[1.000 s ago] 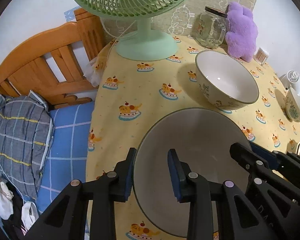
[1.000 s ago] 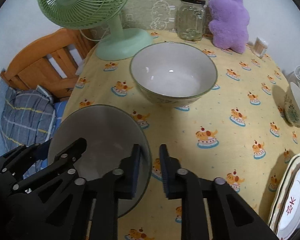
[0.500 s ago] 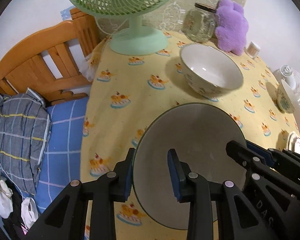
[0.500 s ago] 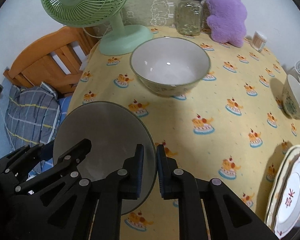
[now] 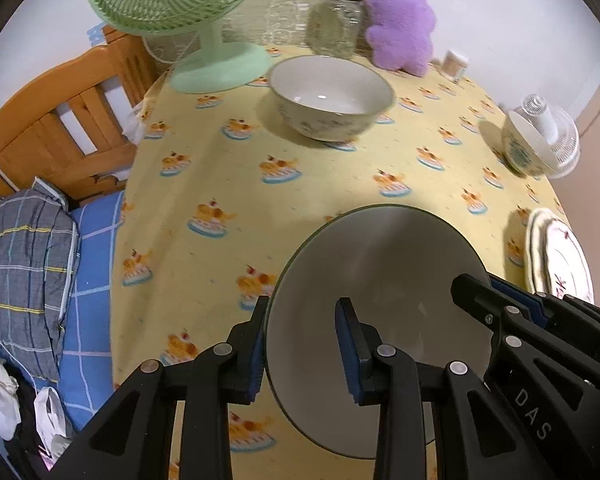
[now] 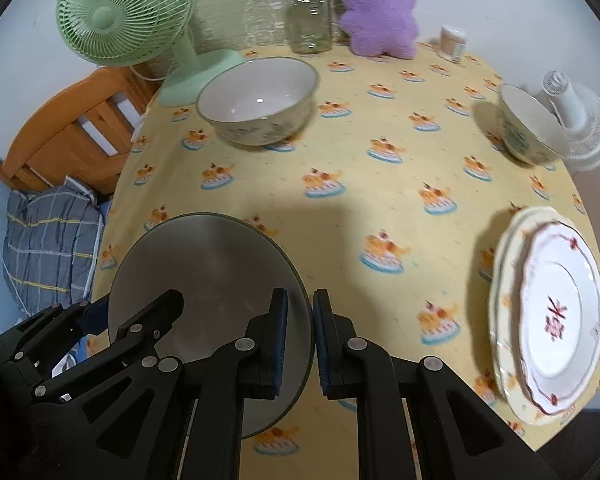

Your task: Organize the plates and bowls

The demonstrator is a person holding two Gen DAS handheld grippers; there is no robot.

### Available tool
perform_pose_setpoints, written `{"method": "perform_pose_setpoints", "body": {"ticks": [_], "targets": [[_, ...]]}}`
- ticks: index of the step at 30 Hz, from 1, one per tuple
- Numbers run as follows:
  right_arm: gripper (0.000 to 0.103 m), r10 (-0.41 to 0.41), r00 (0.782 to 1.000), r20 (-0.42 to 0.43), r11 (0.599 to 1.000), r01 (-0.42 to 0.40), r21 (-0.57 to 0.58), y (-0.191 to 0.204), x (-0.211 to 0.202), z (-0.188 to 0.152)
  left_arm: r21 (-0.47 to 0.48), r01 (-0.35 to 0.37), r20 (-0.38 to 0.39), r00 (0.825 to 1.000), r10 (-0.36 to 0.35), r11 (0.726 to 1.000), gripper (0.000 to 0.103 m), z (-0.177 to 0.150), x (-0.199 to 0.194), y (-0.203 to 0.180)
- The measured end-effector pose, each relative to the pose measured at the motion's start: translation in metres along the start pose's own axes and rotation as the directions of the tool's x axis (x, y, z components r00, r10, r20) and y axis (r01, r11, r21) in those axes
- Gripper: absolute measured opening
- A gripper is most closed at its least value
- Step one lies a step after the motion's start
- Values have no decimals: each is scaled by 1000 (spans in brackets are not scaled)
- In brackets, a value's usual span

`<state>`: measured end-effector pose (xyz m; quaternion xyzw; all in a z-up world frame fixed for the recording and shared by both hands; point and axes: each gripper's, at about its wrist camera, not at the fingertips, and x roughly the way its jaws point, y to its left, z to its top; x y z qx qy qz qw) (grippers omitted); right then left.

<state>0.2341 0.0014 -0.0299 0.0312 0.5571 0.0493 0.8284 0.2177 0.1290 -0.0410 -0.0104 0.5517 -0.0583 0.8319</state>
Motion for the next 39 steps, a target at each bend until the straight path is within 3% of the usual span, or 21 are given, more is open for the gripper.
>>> {"method": "perform_pose_setpoints", "body": {"ticks": [17,29,39], "targets": [[16,14,1000,-21,1000,-14,-1,-78,-29,-28,-63,0,-22,1000,-1,998,31,-26,-7,-78],[16,35,997,-66,999,-36,-8,-110,-21,-30,-98,-23,-61,998,17,995,31,-32,4,-107],[16,64,994,-87,997,-67,-26,-118,-9,-23,-125,-53,-53,998,47,991,31,-28,11,-111]]}}
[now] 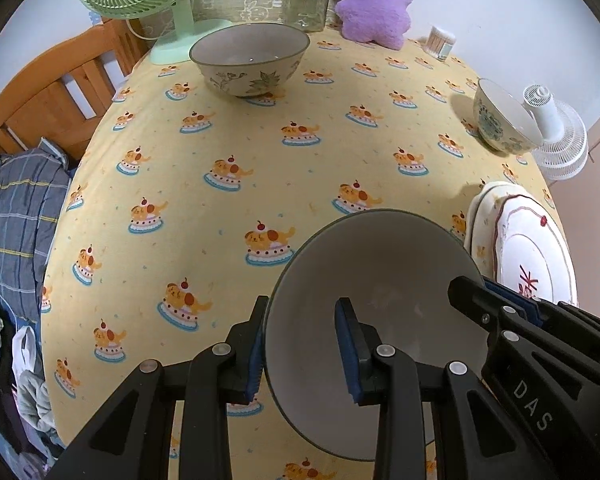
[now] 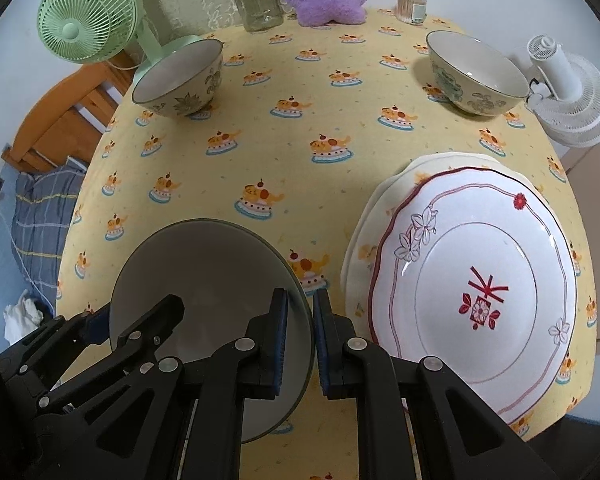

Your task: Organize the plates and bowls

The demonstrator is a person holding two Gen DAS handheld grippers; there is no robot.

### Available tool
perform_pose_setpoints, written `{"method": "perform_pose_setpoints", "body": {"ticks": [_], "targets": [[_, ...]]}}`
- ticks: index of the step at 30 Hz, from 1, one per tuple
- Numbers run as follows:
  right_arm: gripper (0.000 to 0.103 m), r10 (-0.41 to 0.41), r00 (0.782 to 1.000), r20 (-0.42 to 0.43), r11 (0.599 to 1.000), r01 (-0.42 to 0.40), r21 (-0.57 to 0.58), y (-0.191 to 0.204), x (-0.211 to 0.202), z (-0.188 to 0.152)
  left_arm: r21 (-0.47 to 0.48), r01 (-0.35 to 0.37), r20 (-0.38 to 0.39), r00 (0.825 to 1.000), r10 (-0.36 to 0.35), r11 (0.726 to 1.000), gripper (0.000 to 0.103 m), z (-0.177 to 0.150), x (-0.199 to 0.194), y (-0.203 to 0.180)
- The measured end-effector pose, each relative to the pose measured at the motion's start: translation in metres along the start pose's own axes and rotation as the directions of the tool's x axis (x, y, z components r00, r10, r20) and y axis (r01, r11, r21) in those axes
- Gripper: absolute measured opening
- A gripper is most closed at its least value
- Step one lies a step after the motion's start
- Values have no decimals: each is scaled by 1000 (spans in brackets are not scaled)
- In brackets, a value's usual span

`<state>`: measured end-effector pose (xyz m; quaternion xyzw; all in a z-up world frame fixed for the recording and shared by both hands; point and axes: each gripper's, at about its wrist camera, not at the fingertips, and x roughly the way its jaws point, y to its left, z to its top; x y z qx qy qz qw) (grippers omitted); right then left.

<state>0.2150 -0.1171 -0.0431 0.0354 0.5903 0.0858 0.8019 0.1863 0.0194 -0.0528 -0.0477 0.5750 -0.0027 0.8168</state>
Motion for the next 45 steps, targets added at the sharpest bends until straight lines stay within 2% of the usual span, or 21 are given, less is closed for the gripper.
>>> {"method": "perform_pose_setpoints", "body": {"ticks": [6,7,8,15,17,19,20,22,24,26,32,35,38,45], "targets": [[16,12,1000,1,1000,-12,-26,2,3,4,-30,-17,-2,1000,17,999,39,0,2,3],[17,9,1000,0,1000,-9,-29,3,3,5,-30,-26,-3,1000,26,999,42,1,2,3],[18,9,1000,-2,999,-9,-31,3,4,5,-34,-30,-9,1000,29,999,50,1,2,5],[20,-39,999,-14,997,38,-63,10,6,2,-66,-23,-40,999,21,998,73,-3,2,21],[27,-56,998,-20,997,55,-53,10,6,0,-56,-25,-34,999,23,998,75,-4,-1,23],[43,-73,997,-10,997,73,-31,8,3,-2,-52,-22,-26,999,21,998,79,-4,-5,27],[48,-90,996,1,996,90,-14,6,0,-4,-53,-20,-21,1000,19,998,83,-4,-6,30],[53,-81,997,10,997,81,15,4,-4,-6,-52,-6,-13,1000,5,999,87,-4,-10,36],[63,-84,996,16,995,83,51,3,-8,-9,-45,13,-9,1000,-14,999,89,-4,-14,42],[65,-86,995,40,994,83,78,4,-14,-12,-36,26,0,1000,-26,999,93,-5,-17,46],[68,-109,990,93,988,97,123,14,-33,-16,37,36,39,999,-37,999,97,-5,-31,49],[73,-105,987,124,987,89,135,21,-42,-15,72,40,71,996,-45,997,98,-2,-37,46],[74,-120,981,151,989,104,109,29,-49,-12,65,40,94,995,-46,997,98,4,-43,46],[74,-91,976,197,995,79,68,33,-58,15,32,12,152,988,-16,999,98,30,-52,43]]}}
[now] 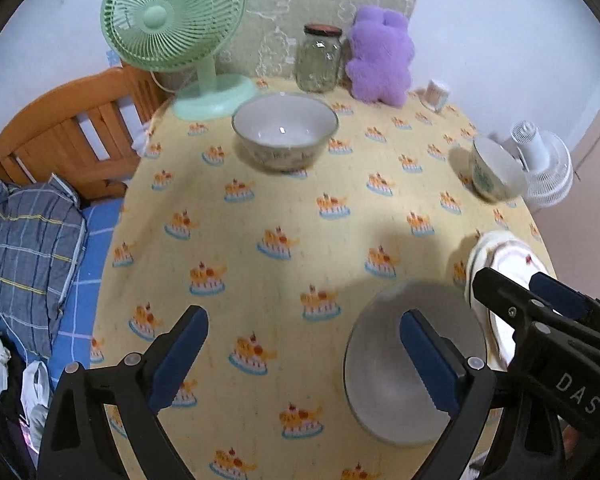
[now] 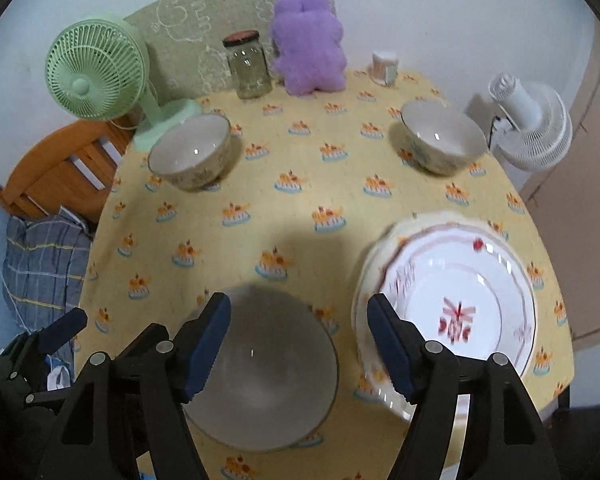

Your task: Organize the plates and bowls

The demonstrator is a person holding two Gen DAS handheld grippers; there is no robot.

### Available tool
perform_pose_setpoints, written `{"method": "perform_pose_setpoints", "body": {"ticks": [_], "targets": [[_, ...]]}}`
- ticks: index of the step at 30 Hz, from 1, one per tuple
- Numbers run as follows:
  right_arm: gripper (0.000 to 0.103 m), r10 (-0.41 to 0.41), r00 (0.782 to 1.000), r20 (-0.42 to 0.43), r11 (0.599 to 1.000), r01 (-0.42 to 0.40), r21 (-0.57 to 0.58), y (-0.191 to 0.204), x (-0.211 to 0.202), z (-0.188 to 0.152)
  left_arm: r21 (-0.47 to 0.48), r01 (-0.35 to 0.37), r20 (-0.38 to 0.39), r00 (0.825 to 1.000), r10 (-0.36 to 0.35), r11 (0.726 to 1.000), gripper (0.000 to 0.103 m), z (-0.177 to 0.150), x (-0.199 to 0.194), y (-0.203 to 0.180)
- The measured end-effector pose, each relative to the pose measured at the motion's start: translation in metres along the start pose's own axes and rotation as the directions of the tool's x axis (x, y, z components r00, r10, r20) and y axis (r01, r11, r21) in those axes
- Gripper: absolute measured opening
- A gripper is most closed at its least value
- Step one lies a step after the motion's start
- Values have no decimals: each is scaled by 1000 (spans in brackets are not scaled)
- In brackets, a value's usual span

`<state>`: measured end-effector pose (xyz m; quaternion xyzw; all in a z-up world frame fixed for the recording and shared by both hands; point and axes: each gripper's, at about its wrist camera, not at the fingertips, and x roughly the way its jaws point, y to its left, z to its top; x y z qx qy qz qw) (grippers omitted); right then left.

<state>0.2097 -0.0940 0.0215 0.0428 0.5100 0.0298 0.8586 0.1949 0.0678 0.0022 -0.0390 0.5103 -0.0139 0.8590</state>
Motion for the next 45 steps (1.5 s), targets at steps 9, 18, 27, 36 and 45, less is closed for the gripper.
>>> {"method": "perform_pose_setpoints", "body": {"ticks": [9,18,27,36,45], "targets": [[74,55,997,47,993,-50,-102,7,20,61,-82,-95,55,993,100,992,98,51,17,-1],[74,127,991,46,974,-116,-193,27,69,119,-199,-183,84,976,203,963,93,94,50,16],[74,164,985,48,963,-149,-222,49,119,165,-291,-247,53,960,273,924,85,132,91,34],[74,207,978,-6,954,-203,-221,65,170,189,-317,-269,25,956,292,909,62,154,131,46],[29,191,980,-53,951,-198,-238,78,202,191,-289,-271,-26,961,276,918,39,158,161,49]]}}
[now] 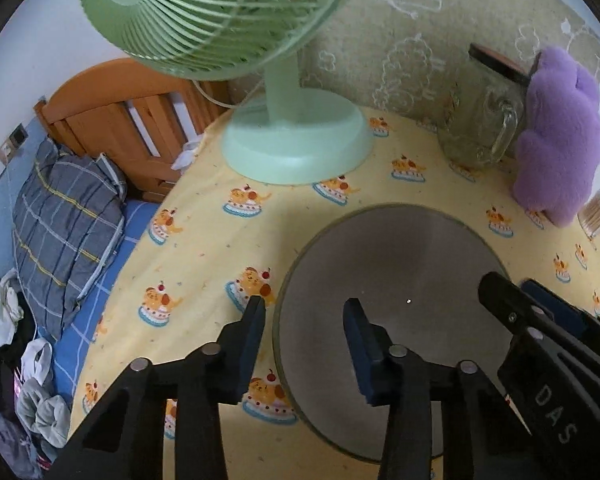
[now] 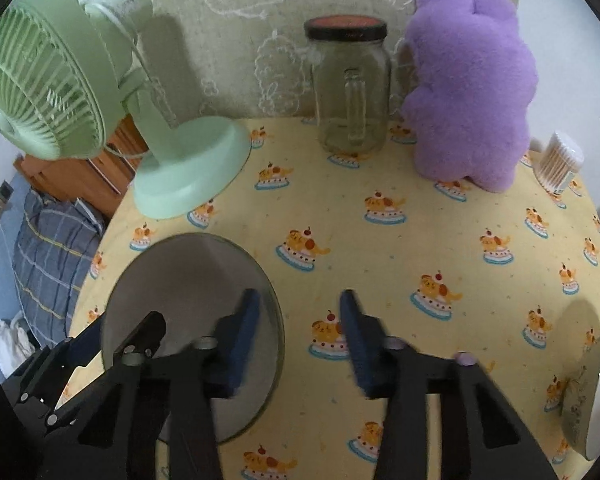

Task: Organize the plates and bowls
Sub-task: 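Carry the cream bowl across the table toward the plate stack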

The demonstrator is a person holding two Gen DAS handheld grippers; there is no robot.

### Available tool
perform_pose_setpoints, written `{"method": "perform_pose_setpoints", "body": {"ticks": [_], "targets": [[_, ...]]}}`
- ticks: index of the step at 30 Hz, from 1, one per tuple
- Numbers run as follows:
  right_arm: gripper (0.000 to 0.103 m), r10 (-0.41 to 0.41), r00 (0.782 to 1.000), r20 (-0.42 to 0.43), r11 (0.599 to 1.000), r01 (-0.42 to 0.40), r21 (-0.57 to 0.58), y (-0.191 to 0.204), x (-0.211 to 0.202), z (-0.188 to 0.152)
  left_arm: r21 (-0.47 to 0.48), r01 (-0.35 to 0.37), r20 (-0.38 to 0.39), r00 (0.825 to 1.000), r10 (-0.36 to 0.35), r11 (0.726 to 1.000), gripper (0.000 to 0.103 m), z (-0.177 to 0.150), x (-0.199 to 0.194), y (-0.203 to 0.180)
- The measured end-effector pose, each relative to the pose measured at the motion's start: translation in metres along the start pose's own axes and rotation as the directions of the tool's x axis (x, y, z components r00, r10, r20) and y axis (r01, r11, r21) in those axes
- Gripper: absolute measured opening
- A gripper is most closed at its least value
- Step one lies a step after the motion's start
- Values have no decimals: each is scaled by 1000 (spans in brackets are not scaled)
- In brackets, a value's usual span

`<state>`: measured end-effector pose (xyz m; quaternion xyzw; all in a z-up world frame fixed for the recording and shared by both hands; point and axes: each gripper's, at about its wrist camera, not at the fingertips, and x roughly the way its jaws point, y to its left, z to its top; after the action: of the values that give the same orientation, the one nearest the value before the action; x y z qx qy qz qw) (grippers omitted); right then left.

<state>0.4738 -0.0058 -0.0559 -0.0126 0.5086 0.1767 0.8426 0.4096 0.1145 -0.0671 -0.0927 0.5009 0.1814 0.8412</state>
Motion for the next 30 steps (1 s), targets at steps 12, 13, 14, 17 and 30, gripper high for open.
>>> {"method": "perform_pose_setpoints", "body": {"ticks": [12,13,14,17,30], "targets": [[16,3,1000,-28,1000,-3,-18,10,4,-1,31,15,-28,1000,-14,999,31,0,0,-4],[16,2,999,-34,1000,-2,-12,9,3,-2,36,15,-30,999,-14,999,31,-1,-1,-5],[16,1,999,-38,1000,-1,-7,8,2,-3,43,14,-31,999,-13,999,31,-2,-2,-7],[16,-4,999,-53,1000,4,6,3,-3,-8,58,16,-39,999,-14,998,31,-7,-7,-11],[16,-46,995,-89,998,50,45,-22,-36,-43,123,44,-79,996,-34,991,31,-39,-35,-34]]}}
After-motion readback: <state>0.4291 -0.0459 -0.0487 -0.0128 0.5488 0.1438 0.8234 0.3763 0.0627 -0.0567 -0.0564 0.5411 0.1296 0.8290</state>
